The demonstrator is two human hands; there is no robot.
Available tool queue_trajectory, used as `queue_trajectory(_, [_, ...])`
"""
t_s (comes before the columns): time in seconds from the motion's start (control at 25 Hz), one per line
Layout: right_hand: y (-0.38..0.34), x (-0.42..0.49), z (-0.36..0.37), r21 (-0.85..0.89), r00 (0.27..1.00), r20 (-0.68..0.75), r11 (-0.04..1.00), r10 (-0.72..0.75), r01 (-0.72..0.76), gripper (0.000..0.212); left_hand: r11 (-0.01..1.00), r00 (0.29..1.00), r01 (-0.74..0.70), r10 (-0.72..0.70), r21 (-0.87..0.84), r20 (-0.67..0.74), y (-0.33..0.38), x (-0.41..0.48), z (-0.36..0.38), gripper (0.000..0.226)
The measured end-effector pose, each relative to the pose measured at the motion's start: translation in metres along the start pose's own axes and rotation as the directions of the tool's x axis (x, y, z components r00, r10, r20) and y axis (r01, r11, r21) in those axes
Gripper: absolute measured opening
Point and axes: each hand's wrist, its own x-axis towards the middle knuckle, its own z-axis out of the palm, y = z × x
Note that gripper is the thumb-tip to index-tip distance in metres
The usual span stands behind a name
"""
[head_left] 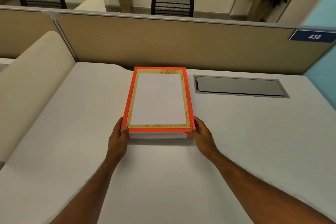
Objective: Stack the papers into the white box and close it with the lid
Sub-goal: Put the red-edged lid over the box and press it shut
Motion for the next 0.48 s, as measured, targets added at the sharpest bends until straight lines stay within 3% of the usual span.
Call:
queue_trajectory(0.12, [-0.005,0.006,-0.001,-0.064,0.998,-0.065,0.998,-0.010,0.006,0.046,1.000,0.996,0.014,-0.015,-0.015,-0.093,0.003,0.002,-0.004,0.052])
queue_trajectory(0.24, [-0.014,0.047,-0.004,-0.277,0.995,-0.081,0.960,-0.065,0.040,0.056,0.999,0.985,0.034,-0.028,0.034,-0.167,0.016,0.038,-0.001,0.059])
queue_trajectory(0.36, [-0.027,0.101,-0.004,-0.520,0.996,0.002,0.850,-0.092,0.080,0.061,0.964,0.997,-0.073,0.080,0.256,-0.019,0.030,0.086,0.014,0.070])
queue_trajectory(0.48, [-0.040,0.130,0.008,-0.690,0.990,0.142,0.715,-0.022,0.115,0.069,0.834,0.970,-0.234,0.168,0.500,0.174,0.033,0.090,0.010,0.075])
